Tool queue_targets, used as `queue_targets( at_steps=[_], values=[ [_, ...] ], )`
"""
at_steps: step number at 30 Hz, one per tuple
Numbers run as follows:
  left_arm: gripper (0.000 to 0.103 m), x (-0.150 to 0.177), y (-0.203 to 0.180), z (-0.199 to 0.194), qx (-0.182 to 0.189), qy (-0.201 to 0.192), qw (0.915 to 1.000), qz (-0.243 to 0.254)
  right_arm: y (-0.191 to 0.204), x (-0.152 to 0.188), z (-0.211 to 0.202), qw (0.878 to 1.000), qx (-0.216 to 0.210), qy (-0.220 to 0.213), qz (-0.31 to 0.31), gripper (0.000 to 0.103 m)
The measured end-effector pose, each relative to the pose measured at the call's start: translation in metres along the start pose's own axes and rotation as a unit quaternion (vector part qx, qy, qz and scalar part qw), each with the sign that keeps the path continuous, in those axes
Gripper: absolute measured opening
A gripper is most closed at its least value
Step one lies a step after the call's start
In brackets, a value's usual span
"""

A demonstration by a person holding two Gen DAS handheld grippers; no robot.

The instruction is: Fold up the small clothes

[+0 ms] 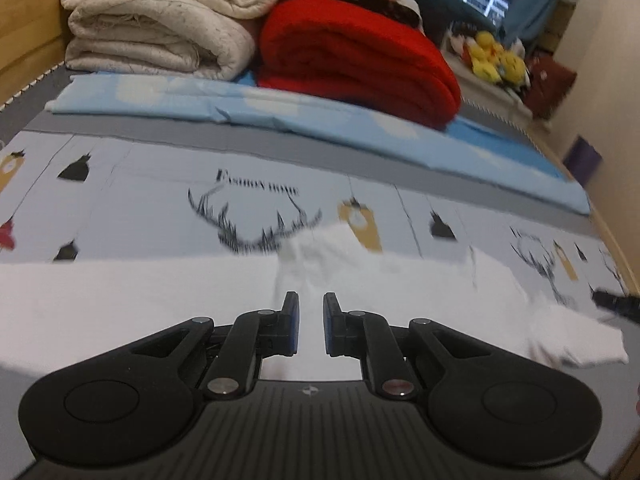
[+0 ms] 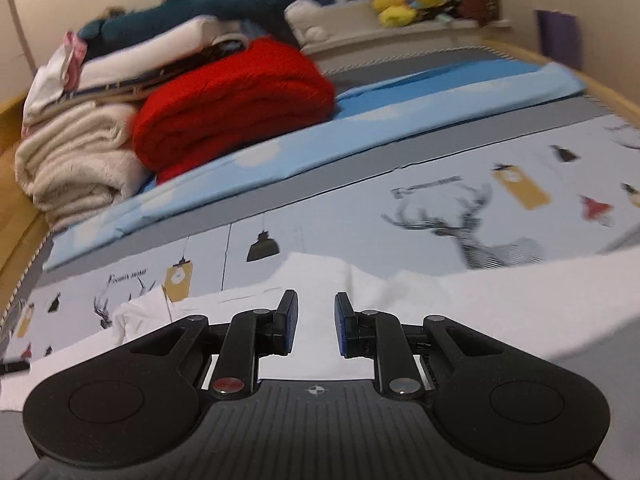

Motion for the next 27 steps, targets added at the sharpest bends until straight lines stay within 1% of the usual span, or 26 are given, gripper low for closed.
queue_targets(
  at_steps=[1,2,4,5,7,9,11,13,14,16,17,18,19,20,21,23,24,25,27],
  values=[
    [0.013,0.0,0.006,0.007,0.001,-0.006,1.0,0.0,0.0,0.002,0.016,1.0,0.001,0.003,-0.006,0.02],
    [0.013,0.004,0.012,0.018,0.001,-0.002,1.0,0.0,0.002,0.003,0.03,1.0,0.003,0.007,-0.013,0.02],
    [0.013,0.012,0.019,0.047,-0.012,0.036,0.9993,0.0,-0.001,0.01,0.057,1.0,0.005,0.015,-0.015,0.02],
    [0.013,0.01,0.018,0.057,-0.007,0.038,0.9992,0.0,0.0,0.016,0.07,1.0,0.006,0.023,-0.013,0.02],
    [0.013,0.007,0.014,0.074,0.007,0.031,0.9993,0.019,-0.004,0.023,0.096,0.998,0.031,0.053,-0.011,0.02],
    [0.014,0.003,0.012,0.089,0.009,0.019,0.9994,0.026,0.001,0.021,0.112,0.998,0.037,0.048,-0.021,0.023],
    [0.014,0.001,0.012,0.108,0.01,0.02,0.9995,0.021,0.002,0.02,0.132,0.996,0.052,0.057,-0.033,0.031],
    [0.015,-0.002,0.013,0.122,0.015,0.015,0.9996,0.02,0.002,0.021,0.149,0.996,0.047,0.069,-0.035,0.035],
    [0.017,-0.003,0.013,0.13,0.017,0.016,0.9995,0.022,0.002,0.021,0.159,0.995,0.053,0.074,-0.039,0.035],
    [0.018,-0.003,0.011,0.142,0.02,0.021,0.9991,0.029,0.003,0.021,0.173,0.994,0.063,0.08,-0.044,0.035],
    [0.018,-0.002,0.013,0.148,0.021,0.024,0.9989,0.034,0.003,0.021,0.182,0.994,0.057,0.088,-0.042,0.032],
    [0.014,-0.002,0.013,0.154,0.023,0.028,0.9986,0.038,0.003,0.021,0.189,0.994,0.049,0.094,-0.041,0.026],
    [0.005,-0.003,0.013,0.161,0.015,0.032,0.9981,0.051,0.005,0.02,0.194,0.994,0.043,0.093,-0.043,0.014],
    [0.003,-0.004,0.014,0.167,-0.016,0.031,0.997,0.07,0.007,0.017,0.198,0.994,0.042,0.089,-0.048,0.007],
    [0.002,-0.006,0.017,0.172,-0.04,0.029,0.9958,0.077,0.008,0.014,0.2,0.995,0.04,0.083,-0.048,0.007],
    [0.002,-0.012,0.023,0.176,-0.036,0.018,0.9979,0.051,0.005,0.008,0.204,0.996,0.046,0.066,-0.03,0.006],
    [0.002,-0.015,0.022,0.177,-0.036,0.014,0.998,0.049,0.004,0.005,0.206,0.997,0.052,0.057,-0.022,0.006],
    [0.002,-0.018,0.019,0.175,-0.039,0.005,0.9975,0.059,0.004,0.004,0.207,0.997,0.057,0.048,-0.022,0.006],
    [0.003,-0.025,0.014,0.165,-0.049,-0.026,0.9956,0.076,0.008,0.003,0.21,0.996,0.067,0.038,-0.034,0.007]
  ],
)
Point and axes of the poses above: each gripper's, at about its wrist camera, not at the fingertips, and z roughly the way its jaws point, y to its left, x to its underside, the point moved 4 cm from there along z, roughly the way its jaws point, and after that the axes turned 1 degree about -z, right-handed, at the moved point
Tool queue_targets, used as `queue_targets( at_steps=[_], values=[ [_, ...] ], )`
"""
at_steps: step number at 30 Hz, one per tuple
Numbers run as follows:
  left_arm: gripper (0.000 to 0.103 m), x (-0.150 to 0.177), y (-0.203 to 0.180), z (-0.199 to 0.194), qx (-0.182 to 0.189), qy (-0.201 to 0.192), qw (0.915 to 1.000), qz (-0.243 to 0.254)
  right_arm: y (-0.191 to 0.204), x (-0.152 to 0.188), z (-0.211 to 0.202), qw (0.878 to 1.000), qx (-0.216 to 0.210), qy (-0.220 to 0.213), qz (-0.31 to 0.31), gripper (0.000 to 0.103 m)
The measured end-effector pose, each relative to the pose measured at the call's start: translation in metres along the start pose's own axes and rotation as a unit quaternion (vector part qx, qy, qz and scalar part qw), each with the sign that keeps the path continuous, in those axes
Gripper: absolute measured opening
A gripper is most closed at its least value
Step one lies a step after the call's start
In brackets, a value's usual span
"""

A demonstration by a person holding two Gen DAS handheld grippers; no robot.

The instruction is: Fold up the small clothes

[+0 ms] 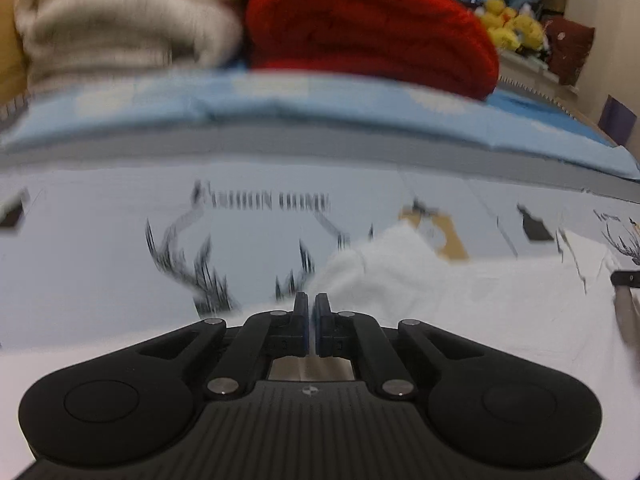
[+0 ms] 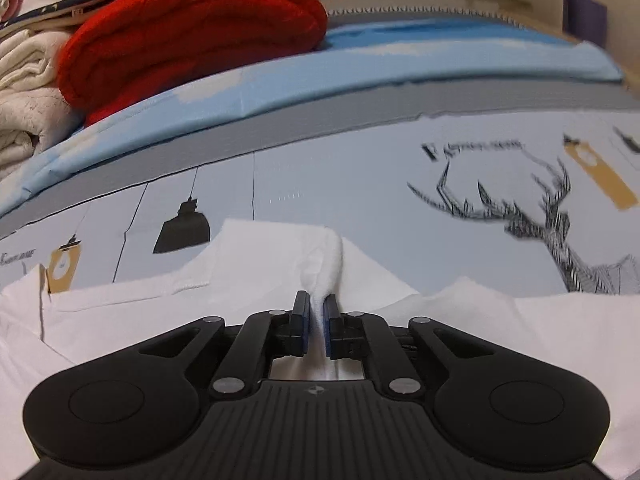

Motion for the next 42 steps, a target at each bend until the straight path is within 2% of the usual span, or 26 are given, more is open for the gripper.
queue_targets(
  at_steps=[2,4,6,7,8,9,10,11,12,13,15,17,18,20,21,24,25,28,30,32,33,35,36,38,40,42],
  values=[
    [0.006,-0.006,0.002,-0.009,0.005,-0.003,1.0,-0.004,0.0,-0.001,0.002,1.0,0.008,0.011,-0.003,0.014],
    [0.006,-0.007,0.001,-0.019,0.051,-0.002,0.9985,-0.021,-0.006,-0.005,-0.006,1.0,0.008,0.004,0.01,0.014],
    [0.007,-0.001,-0.006,-0.022,0.107,0.018,0.9939,-0.023,-0.013,-0.008,-0.019,1.0,0.011,-0.011,0.024,0.014],
    [0.008,0.007,-0.008,-0.017,0.126,0.042,0.9909,-0.022,-0.016,-0.008,-0.023,1.0,0.007,-0.01,0.026,0.014],
    [0.012,0.017,-0.009,-0.008,0.128,0.079,0.9885,-0.017,-0.018,-0.005,-0.024,1.0,0.001,-0.002,0.025,0.014],
    [0.008,0.033,-0.008,0.007,0.11,0.136,0.9846,-0.007,-0.021,-0.001,-0.022,1.0,-0.002,0.012,0.022,0.015],
    [0.008,0.037,-0.006,0.003,0.111,0.116,0.987,-0.007,-0.026,0.007,-0.016,0.999,0.002,0.042,0.016,0.019],
    [0.008,0.035,-0.006,-0.002,0.109,0.113,0.9876,-0.005,-0.032,0.017,-0.01,0.997,0.017,0.08,0.007,0.019],
    [0.008,0.032,-0.008,-0.008,0.102,0.122,0.9872,0.002,-0.038,0.021,-0.013,0.997,0.017,0.072,0.005,0.017],
    [0.009,0.028,-0.011,-0.017,0.102,0.114,0.9883,0.009,-0.042,0.021,-0.02,0.997,0.03,0.065,0.007,0.017],
    [0.02,0.027,-0.017,-0.038,0.124,0.087,0.9881,0.026,-0.047,0.018,-0.032,0.997,0.043,0.059,0.019,0.021],
    [0.024,0.037,-0.026,-0.049,0.151,0.104,0.9822,0.039,-0.05,0.017,-0.05,0.999,0.005,0.036,0.033,0.021],
    [0.026,0.049,-0.03,-0.049,0.158,0.128,0.978,0.048,-0.049,0.021,-0.054,0.999,-0.006,0.04,0.029,0.021],
    [0.027,0.081,-0.033,-0.042,0.132,0.196,0.9684,0.08,-0.054,0.039,-0.052,0.997,0.003,0.077,0.009,0.022],
    [0.028,0.087,-0.036,-0.052,0.124,0.173,0.971,0.109,-0.06,0.049,-0.048,0.994,0.021,0.107,-0.002,0.022],
    [0.03,0.084,-0.041,-0.073,0.079,0.206,0.9658,0.136,-0.077,0.058,-0.063,0.993,0.038,0.111,-0.01,0.021],
    [0.03,0.076,-0.04,-0.089,0.078,0.188,0.9698,0.135,-0.083,0.055,-0.07,0.991,0.056,0.118,-0.003,0.022],
    [0.031,0.066,-0.04,-0.145,0.088,0.148,0.9743,0.145,-0.109,0.038,-0.106,0.993,0.07,0.092,0.035,0.024],
    [0.049,0.063,-0.041,-0.186,0.086,0.106,0.9803,0.143,-0.128,0.028,-0.135,0.994,0.067,0.063,0.064,0.025],
    [0.064,0.065,-0.039,-0.223,0.082,0.062,0.9877,0.118,-0.147,0.021,-0.161,0.993,0.067,0.026,0.091,0.028],
    [0.066,0.07,-0.039,-0.236,0.082,0.047,0.991,0.096,-0.159,0.021,-0.171,0.992,0.068,0.005,0.108,0.029],
    [0.066,0.089,-0.033,-0.25,0.075,0.022,0.9958,0.048,-0.187,0.031,-0.191,0.984,0.072,-0.039,0.161,0.034],
    [0.065,0.1,-0.032,-0.25,0.065,0.025,0.9967,0.043,-0.198,0.037,-0.193,0.978,0.076,-0.048,0.187,0.034],
    [0.058,0.114,-0.035,-0.233,-0.005,0.09,0.9926,0.082,-0.224,0.058,-0.191,0.967,0.085,-0.034,0.239,0.034],
    [0.055,0.113,-0.032,-0.225,-0.035,0.088,0.992,0.083,-0.247,0.076,-0.185,0.955,0.093,-0.016,0.281,0.034],
    [0.037,0.106,-0.027,-0.219,-0.031,0.087,0.994,0.058,-0.265,0.086,-0.181,0.952,0.106,-0.011,0.287,0.034]
  ],
)
Point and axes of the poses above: each gripper's, at about its wrist camera, not at the fingertips, and z roughly the way its jaws point, y to its left, x to its underside, the point moved 4 cm from there along z, roughly the way its jaws point, and after that the axes turned 1 degree about -z, right-handed, at the moved point
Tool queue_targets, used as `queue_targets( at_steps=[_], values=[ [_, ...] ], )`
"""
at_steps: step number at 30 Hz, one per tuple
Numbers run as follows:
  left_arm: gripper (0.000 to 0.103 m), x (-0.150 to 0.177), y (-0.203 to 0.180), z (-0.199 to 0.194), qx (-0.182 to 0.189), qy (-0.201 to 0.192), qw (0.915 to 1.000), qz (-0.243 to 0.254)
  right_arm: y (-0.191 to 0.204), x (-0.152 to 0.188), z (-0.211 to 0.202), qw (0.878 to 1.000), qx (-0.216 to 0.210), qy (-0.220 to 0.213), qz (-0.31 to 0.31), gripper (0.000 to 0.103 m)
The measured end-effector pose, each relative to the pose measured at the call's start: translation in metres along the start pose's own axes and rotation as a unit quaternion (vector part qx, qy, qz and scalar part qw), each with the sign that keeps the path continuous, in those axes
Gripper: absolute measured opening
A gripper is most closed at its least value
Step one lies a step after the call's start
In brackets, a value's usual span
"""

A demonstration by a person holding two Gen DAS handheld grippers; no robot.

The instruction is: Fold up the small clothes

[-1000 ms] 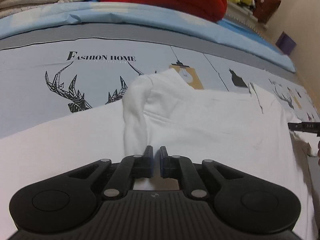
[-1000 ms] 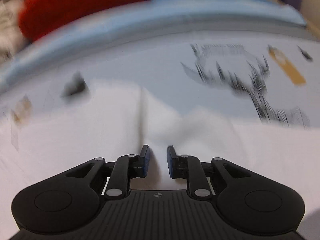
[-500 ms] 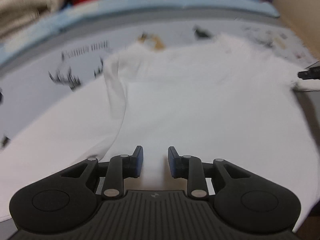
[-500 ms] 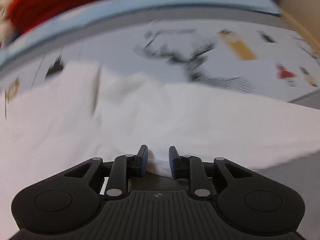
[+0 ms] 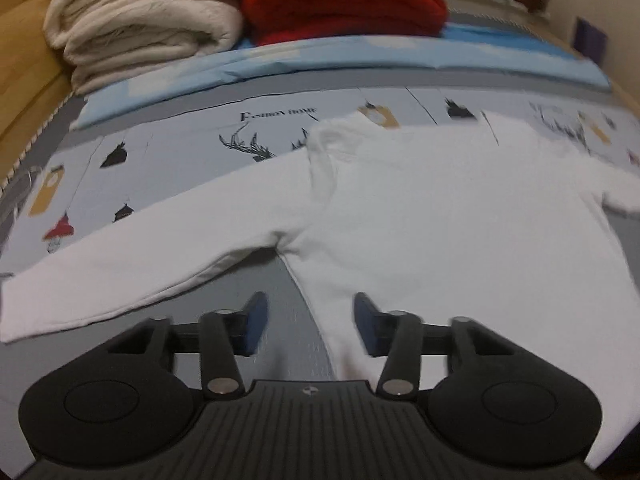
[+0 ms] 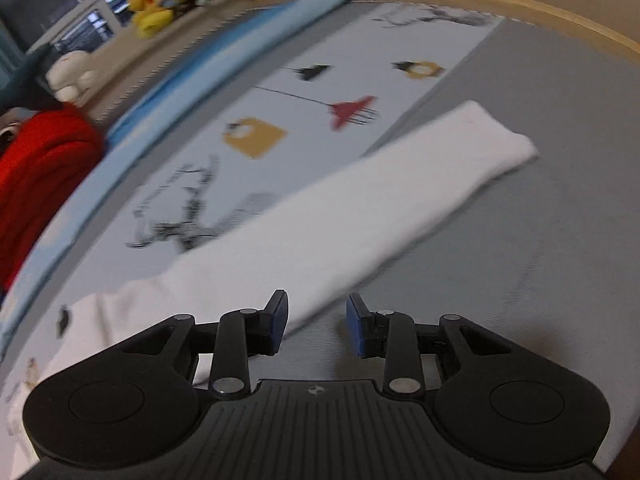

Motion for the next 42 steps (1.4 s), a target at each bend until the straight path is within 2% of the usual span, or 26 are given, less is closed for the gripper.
queue_targets(
  at_steps=[3,5,9,14,21,26,29,39,40,41,42],
  values=[
    [0.017,-0.005,0.003,0.006,-0.004,0.008,0.9997,-0.021,-0.019,-0.004,0.006,1.0,0.003,-0.008,-0.009,0.034],
    [0.014,-0.007,0.006,0.005,-0.009,0.012,0.9996,-0.024,-0.034,-0.008,0.009,1.0,-0.001,-0.002,0.009,0.034],
    [0.014,-0.015,0.014,0.013,-0.013,0.019,0.9993,-0.028,-0.057,-0.017,0.012,0.999,-0.011,-0.012,0.052,0.034],
    [0.016,-0.022,0.007,0.018,-0.008,0.027,0.9994,-0.021,-0.079,-0.026,0.027,0.994,-0.021,-0.013,0.106,0.034],
    [0.027,-0.027,-0.006,0.022,0.003,0.036,0.9992,-0.015,-0.088,-0.033,0.045,0.993,-0.012,-0.01,0.121,0.034],
    [0.028,-0.03,-0.016,0.022,0.009,0.035,0.9993,-0.009,-0.096,-0.035,0.053,0.99,-0.014,-0.013,0.138,0.034],
    [0.033,-0.032,-0.023,0.021,0.016,0.034,0.9993,-0.008,-0.1,-0.038,0.055,0.989,-0.019,-0.021,0.146,0.034],
    [0.034,-0.036,-0.044,0.024,0.031,0.034,0.9989,-0.002,-0.099,-0.039,0.058,0.988,-0.01,-0.036,0.152,0.033],
    [0.034,-0.036,-0.046,0.025,0.033,0.033,0.9989,-0.001,-0.098,-0.04,0.059,0.987,-0.009,-0.038,0.153,0.026],
    [0.034,-0.037,-0.048,0.024,0.036,0.032,0.9989,0.0,-0.098,-0.04,0.06,0.987,-0.008,-0.04,0.155,0.014],
    [0.034,-0.037,-0.05,0.024,0.039,0.03,0.9988,0.0,-0.098,-0.039,0.062,0.987,-0.01,-0.037,0.159,0.011]
  ],
)
Point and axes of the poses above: each gripper's, at about its wrist camera, not at the fingertips, and z roughly the way its jaws point, y to its left, x to its underside, the point moved 4 cm from there along z, roughly the way its jaws point, and after that the axes turned 1 degree about -z, right-handed, at the moved point
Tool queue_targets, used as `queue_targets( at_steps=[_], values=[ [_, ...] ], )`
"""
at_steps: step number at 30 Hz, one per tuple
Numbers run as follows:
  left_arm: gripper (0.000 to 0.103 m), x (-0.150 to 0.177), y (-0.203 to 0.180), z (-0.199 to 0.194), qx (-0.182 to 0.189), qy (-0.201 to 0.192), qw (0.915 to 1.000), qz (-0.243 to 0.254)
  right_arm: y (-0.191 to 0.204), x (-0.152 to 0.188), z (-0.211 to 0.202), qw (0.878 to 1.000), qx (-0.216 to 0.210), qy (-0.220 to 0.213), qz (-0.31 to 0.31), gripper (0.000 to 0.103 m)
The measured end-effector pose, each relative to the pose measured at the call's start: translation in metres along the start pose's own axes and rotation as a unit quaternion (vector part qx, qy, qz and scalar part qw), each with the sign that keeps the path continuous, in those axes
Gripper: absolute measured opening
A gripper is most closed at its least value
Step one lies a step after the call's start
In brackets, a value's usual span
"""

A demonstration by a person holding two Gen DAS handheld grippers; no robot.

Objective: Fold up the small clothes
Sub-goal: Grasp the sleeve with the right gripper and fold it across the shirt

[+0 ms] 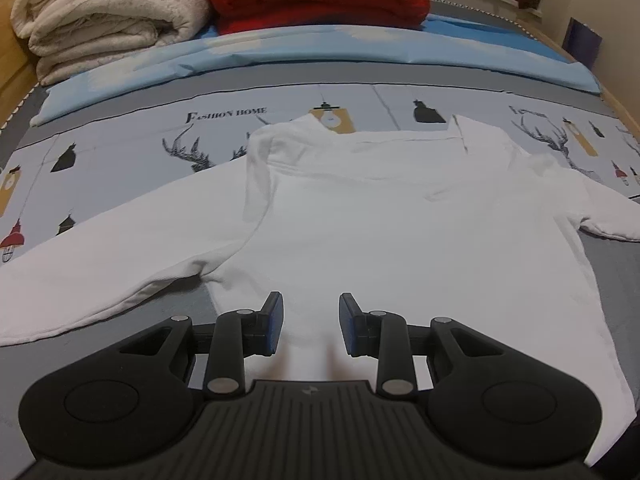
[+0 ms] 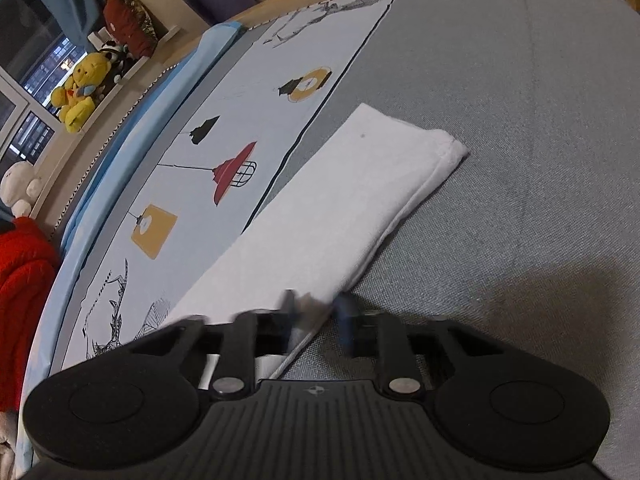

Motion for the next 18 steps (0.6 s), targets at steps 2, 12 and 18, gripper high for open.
queue_targets(
  at_steps=[2,12,18],
  values=[
    [0.034,-0.001,-0.003,0.0,0.005,0.0,1.0,0.002,0.0,0.002,0.001,1.0,0.004,-0.002,0.005,0.006],
    [0.034,-0.001,0.014,-0.011,0.009,-0.015,0.9998,-0.007,0.054,0.001,-0.022,0.991,0.06,-0.098,-0.063,0.004],
    [0.034,0.004,0.046,-0.025,0.001,-0.026,0.9991,-0.035,0.181,0.041,-0.078,0.95,0.002,-0.204,-0.235,0.004]
  ],
)
Point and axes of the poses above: each gripper's, at about its wrist camera, not at the fingertips, and z roughly the way its jaws point, y to its left, x to its underside, the point moved 4 cm from there along z, roughly the way its jaws point, and after that the axes turned 1 degree about -z, right-handed, at the moved point
